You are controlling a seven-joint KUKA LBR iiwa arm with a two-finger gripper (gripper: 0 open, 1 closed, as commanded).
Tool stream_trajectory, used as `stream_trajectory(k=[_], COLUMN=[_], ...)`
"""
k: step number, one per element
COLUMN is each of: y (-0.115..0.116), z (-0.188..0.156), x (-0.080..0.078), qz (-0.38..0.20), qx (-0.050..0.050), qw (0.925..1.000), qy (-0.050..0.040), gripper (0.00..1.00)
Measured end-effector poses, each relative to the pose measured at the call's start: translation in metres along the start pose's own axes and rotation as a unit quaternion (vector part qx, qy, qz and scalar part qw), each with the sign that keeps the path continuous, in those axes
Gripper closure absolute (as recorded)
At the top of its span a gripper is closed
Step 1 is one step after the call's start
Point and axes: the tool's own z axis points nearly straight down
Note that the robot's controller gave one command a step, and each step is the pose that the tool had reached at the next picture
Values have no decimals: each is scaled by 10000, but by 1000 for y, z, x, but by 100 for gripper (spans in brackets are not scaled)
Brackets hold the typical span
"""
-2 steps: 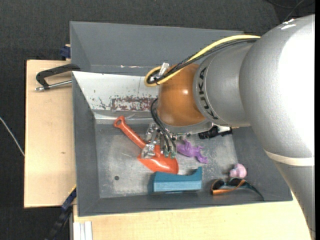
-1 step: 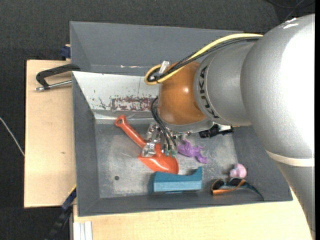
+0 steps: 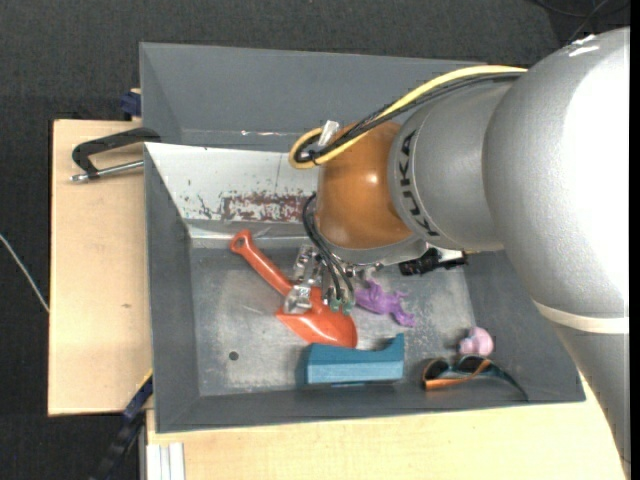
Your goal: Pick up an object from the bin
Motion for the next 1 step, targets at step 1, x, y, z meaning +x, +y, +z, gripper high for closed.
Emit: stream_trajectory(k=[1], y=[0], z=[-6], x=[1], qz=[0], qx=[10], qw=[10000], qy=[22], gripper=[100])
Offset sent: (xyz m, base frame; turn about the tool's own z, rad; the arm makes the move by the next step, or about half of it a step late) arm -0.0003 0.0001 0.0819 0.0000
